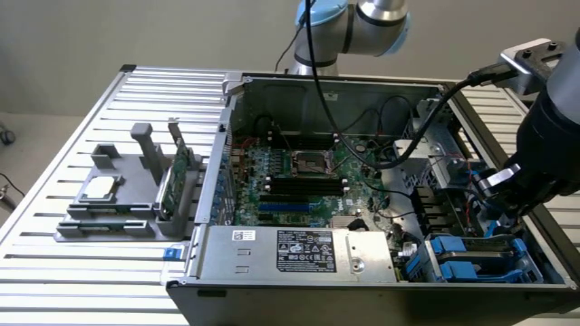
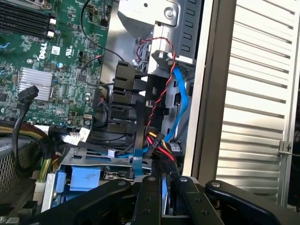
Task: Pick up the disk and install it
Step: 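Insert the first disk wire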
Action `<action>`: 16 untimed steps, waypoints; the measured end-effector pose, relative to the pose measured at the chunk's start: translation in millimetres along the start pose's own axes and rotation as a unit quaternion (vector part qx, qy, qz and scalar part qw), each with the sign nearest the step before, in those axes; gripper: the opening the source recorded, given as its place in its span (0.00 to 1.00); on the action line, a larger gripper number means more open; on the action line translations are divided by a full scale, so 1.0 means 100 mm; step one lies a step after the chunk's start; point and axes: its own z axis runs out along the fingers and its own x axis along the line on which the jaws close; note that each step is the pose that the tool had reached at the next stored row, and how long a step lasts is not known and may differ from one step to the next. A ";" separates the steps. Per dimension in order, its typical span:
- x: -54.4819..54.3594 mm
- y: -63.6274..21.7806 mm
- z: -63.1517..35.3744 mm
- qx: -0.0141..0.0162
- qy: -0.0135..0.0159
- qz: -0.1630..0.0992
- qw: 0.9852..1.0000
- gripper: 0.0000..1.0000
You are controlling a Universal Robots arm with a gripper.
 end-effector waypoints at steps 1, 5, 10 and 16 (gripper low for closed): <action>0.01 0.009 -0.002 0.001 -0.003 0.001 1.000 0.19; 0.03 0.036 -0.004 0.004 -0.012 0.007 1.000 0.19; 0.04 0.043 0.009 0.011 -0.019 0.027 0.999 0.19; 0.04 0.042 0.026 0.028 -0.024 0.075 0.996 0.19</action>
